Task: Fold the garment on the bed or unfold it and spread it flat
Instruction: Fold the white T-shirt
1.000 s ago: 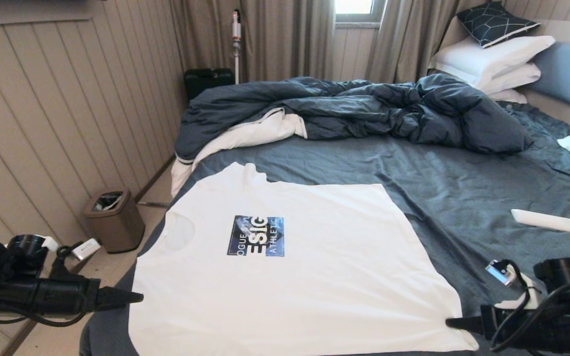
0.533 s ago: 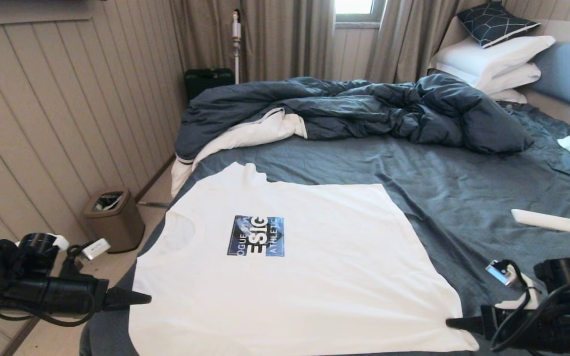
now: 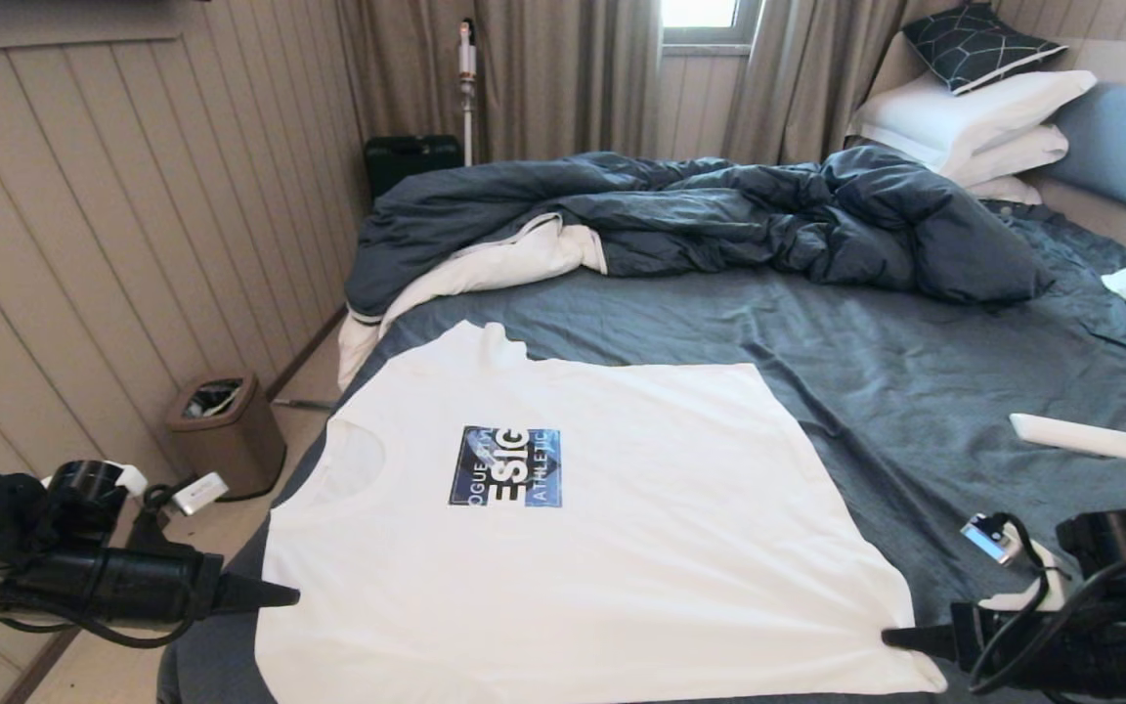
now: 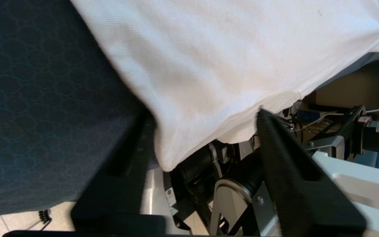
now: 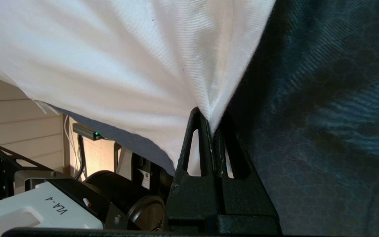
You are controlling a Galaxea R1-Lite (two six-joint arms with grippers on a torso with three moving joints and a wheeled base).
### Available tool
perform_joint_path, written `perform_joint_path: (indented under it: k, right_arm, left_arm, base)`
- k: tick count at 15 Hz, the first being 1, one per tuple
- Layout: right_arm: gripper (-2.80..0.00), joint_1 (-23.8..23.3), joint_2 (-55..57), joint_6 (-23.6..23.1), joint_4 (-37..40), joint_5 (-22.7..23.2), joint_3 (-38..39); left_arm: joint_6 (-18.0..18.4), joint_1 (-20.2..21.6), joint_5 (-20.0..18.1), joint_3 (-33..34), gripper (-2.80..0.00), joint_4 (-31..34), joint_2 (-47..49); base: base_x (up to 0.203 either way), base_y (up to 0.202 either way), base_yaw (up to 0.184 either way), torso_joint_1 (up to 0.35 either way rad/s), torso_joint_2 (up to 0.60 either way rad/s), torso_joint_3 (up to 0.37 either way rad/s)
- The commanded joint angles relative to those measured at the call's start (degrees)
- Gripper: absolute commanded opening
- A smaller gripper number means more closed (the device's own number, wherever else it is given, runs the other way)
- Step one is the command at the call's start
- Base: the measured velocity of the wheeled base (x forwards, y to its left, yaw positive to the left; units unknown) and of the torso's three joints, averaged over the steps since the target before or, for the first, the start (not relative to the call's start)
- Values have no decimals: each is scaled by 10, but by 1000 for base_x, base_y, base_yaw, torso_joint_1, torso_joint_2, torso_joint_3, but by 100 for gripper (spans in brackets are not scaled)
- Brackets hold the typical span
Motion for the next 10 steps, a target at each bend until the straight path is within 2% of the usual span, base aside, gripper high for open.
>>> perform_joint_path:
  k: [1,10]
  right_arm:
    - [-280,-1,1,-1,-1,3,0]
    - [-280,-12,-7,-2,-8,3,24]
  left_arm:
    - [1,0,-3,1,-280,0,-1]
    - [9,1,-2,25,-280,1,-16]
  base:
    - [0,0,0,0,0,0]
    - [0,0,0,0,0,0]
